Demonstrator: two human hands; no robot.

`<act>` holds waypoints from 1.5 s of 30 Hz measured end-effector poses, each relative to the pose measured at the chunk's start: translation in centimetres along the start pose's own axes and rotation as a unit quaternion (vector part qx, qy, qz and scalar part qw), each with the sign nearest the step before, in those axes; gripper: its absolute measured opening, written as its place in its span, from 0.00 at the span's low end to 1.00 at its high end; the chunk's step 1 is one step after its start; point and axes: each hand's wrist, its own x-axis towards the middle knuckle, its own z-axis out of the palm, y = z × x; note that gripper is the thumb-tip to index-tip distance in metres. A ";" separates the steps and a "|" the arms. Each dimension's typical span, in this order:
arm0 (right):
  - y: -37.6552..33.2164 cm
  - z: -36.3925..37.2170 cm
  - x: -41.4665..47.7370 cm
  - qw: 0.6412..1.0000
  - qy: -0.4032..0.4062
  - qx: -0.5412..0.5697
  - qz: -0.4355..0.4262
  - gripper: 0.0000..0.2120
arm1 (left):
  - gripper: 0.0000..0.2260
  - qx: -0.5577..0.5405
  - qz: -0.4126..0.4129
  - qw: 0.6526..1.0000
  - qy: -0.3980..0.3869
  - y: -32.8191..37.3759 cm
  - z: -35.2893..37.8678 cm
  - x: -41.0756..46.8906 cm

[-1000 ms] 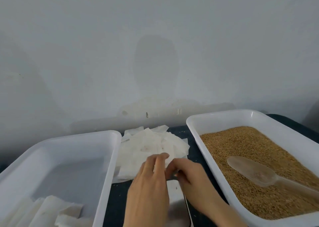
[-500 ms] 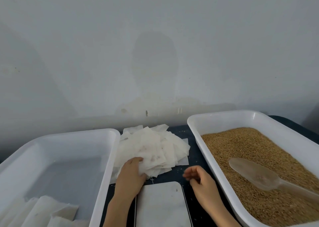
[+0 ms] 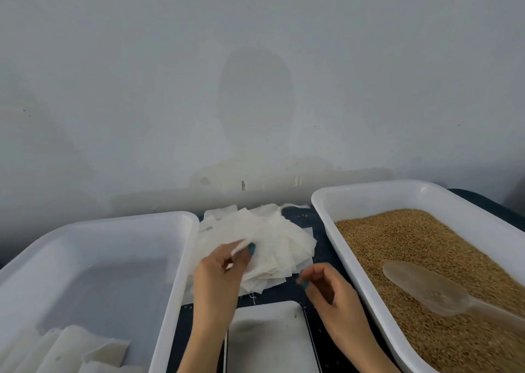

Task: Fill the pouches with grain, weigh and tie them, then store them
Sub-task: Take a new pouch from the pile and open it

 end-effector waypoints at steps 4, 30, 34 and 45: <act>-0.9 0.7 -0.5 0.998 0.010 0.058 -0.025 0.11 | 0.09 -0.059 -0.068 0.995 -0.032 -0.3 0.9 -1.6; -1.5 -0.2 0.0 0.969 -0.040 0.217 0.114 0.14 | 0.07 -0.114 -0.116 0.980 -0.116 -1.2 0.7 -2.3; -1.3 0.1 0.0 0.964 -0.034 0.237 0.115 0.14 | 0.07 -0.101 -0.107 0.984 -0.100 -1.2 0.6 -2.3; -1.4 0.8 -0.3 0.971 0.003 0.235 0.035 0.20 | 0.53 0.185 0.287 0.934 -0.104 -1.3 0.5 -2.7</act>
